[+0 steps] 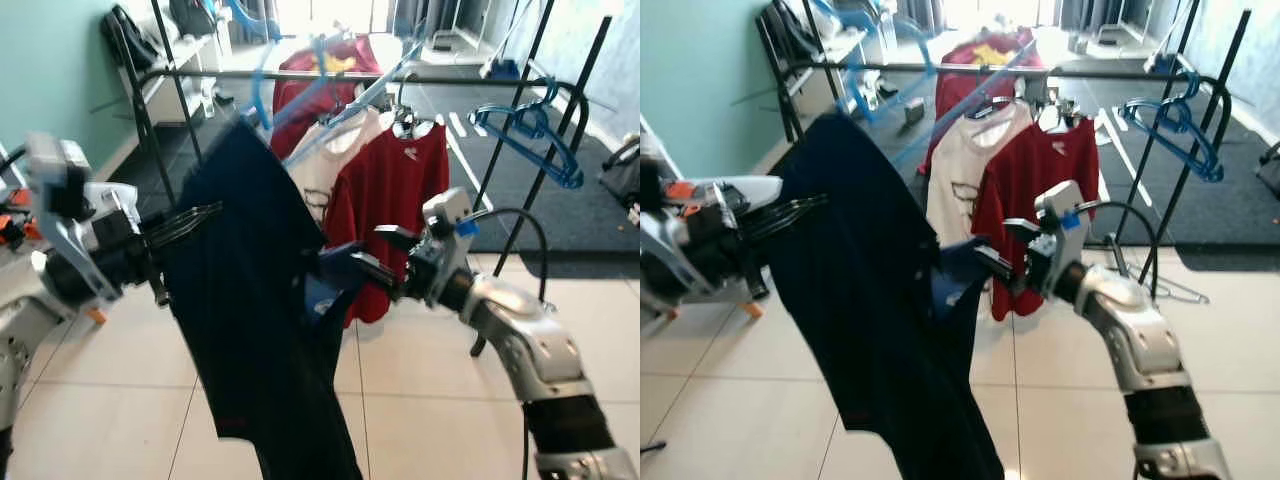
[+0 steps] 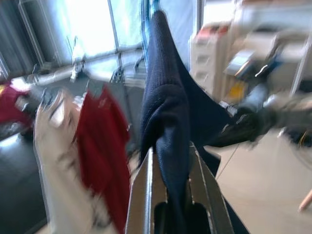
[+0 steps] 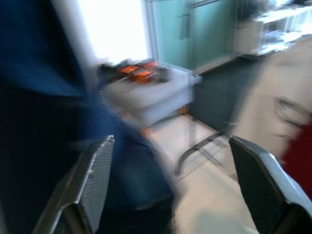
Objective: Hang hanger
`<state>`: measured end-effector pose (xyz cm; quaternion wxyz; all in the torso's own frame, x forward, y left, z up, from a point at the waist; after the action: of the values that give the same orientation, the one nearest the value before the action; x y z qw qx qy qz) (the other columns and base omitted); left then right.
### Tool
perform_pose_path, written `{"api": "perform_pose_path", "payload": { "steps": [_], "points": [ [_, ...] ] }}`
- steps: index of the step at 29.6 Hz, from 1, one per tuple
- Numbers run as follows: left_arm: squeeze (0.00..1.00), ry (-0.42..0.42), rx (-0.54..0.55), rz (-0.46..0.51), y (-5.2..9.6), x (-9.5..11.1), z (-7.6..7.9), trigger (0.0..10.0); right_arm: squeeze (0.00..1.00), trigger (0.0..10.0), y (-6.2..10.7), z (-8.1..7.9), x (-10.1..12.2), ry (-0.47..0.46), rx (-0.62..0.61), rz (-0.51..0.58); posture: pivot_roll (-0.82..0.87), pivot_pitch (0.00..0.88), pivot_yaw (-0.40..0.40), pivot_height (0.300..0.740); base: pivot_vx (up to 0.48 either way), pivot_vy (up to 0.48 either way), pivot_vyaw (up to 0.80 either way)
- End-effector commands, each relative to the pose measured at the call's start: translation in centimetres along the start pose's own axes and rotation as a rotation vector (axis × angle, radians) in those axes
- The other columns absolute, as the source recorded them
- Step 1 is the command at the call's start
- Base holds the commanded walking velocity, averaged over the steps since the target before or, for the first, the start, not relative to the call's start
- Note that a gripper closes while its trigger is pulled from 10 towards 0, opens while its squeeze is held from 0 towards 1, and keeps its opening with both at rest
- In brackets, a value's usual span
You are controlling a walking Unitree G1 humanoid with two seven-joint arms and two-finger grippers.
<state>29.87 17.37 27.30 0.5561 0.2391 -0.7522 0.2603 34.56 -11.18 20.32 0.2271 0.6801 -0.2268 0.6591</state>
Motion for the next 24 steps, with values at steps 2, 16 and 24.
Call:
{"api": "perform_pose_path", "payload": {
  "steps": [2,16,24],
  "points": [
    [0.00,-0.115,-0.012,-0.144,1.0,-1.2,-0.6,10.0,1.00,10.0,0.9,-2.2,-0.3,-0.004,0.148,-0.035,-0.10,0.059,0.024,0.740,0.000,0.000,0.00],
    [0.00,-0.315,-0.344,-0.341,1.2,-1.2,2.8,10.0,0.00,10.0,5.9,-0.1,5.2,0.241,0.150,-0.076,-0.10,0.057,0.040,0.740,0.000,0.000,0.00],
    [0.00,-0.357,-0.508,-0.358,0.6,-1.6,4.8,10.0,0.00,10.0,5.1,-3.0,7.2,0.309,0.348,-0.079,-0.09,0.051,0.036,0.740,0.000,0.000,0.00]
  ]
}}
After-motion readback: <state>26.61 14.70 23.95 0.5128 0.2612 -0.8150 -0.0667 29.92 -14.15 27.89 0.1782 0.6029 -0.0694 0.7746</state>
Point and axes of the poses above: a point about 5 cm out from each wrist's last joint towards the gripper, its own y axis pointing back from the gripper into the wrist, its own x axis along the axis of the wrist's last joint, z = x × y, the point moved 6 cm from there along -y, pointing out of the wrist towards the gripper, and after that the axes turned 2 degrees about -y, right-handed, at the moved point
